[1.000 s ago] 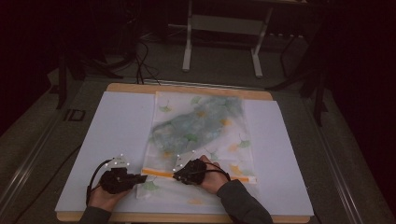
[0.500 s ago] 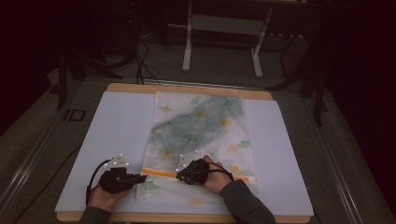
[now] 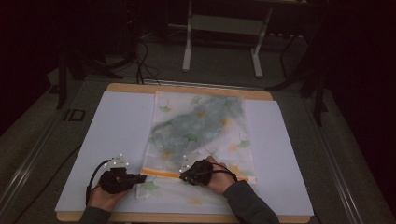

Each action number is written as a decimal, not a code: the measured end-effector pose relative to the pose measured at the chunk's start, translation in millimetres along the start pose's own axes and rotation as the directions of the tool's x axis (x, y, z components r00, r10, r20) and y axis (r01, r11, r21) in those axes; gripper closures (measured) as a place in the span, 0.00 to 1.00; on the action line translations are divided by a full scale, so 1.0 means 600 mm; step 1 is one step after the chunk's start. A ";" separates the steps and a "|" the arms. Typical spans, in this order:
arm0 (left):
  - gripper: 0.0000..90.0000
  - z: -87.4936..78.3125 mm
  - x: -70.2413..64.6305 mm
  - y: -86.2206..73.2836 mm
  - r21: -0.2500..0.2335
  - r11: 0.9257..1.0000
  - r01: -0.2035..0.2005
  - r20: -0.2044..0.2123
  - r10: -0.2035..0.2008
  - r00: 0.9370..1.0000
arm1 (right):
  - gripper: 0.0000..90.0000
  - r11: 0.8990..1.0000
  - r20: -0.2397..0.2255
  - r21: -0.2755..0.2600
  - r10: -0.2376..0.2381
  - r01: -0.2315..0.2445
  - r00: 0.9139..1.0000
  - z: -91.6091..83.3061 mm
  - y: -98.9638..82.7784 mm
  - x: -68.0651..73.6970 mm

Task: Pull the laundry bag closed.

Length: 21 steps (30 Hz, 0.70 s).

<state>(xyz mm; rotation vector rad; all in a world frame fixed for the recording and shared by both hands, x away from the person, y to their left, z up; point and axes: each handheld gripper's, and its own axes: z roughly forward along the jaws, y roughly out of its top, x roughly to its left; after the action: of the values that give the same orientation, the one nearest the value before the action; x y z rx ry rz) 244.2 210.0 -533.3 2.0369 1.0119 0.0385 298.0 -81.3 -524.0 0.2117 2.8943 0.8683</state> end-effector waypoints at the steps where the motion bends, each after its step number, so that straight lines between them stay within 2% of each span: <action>1: 0.98 0.000 0.000 0.000 -0.001 1.000 0.001 0.001 -0.001 1.000 | 0.95 1.000 0.000 0.000 0.000 0.000 1.000 -0.001 -0.001 -0.001; 21: 0.98 0.000 0.000 0.000 -0.001 1.000 0.001 0.002 -0.001 1.000 | 0.95 1.000 -0.007 -0.011 0.019 -0.020 1.000 -0.010 -0.018 -0.006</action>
<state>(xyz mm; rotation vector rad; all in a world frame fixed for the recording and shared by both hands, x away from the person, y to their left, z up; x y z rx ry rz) 244.0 210.2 -533.3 2.0355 1.0109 0.0360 299.9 -94.0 -524.7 0.2368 2.8977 0.8891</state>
